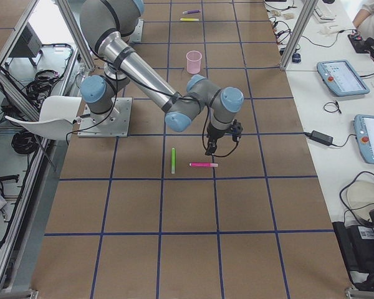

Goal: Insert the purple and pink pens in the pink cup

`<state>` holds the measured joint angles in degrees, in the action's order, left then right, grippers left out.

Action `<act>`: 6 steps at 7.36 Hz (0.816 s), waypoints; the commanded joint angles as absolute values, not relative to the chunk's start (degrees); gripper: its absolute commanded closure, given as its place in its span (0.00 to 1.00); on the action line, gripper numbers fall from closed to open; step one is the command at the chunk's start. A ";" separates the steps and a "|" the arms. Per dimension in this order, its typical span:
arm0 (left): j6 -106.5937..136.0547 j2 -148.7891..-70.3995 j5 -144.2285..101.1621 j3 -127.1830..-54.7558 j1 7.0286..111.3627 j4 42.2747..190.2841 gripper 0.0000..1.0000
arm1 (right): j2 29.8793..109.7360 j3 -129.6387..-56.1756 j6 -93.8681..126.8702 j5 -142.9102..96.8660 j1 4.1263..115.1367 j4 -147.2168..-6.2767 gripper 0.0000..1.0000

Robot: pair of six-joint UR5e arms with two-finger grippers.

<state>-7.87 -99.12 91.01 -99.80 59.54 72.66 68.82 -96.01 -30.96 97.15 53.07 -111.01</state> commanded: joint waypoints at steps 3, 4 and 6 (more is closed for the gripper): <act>-15.19 -108.35 91.05 -101.25 54.06 60.57 0.00 | 67.06 -108.51 -38.39 95.72 47.72 -132.14 0.00; -15.20 -110.37 91.14 -101.25 54.05 60.47 0.00 | 66.97 -109.33 -38.41 94.49 47.46 -132.27 0.00; -15.30 -113.81 91.85 -101.16 54.05 59.59 0.00 | 65.66 -109.51 -38.41 93.87 47.46 -131.75 0.06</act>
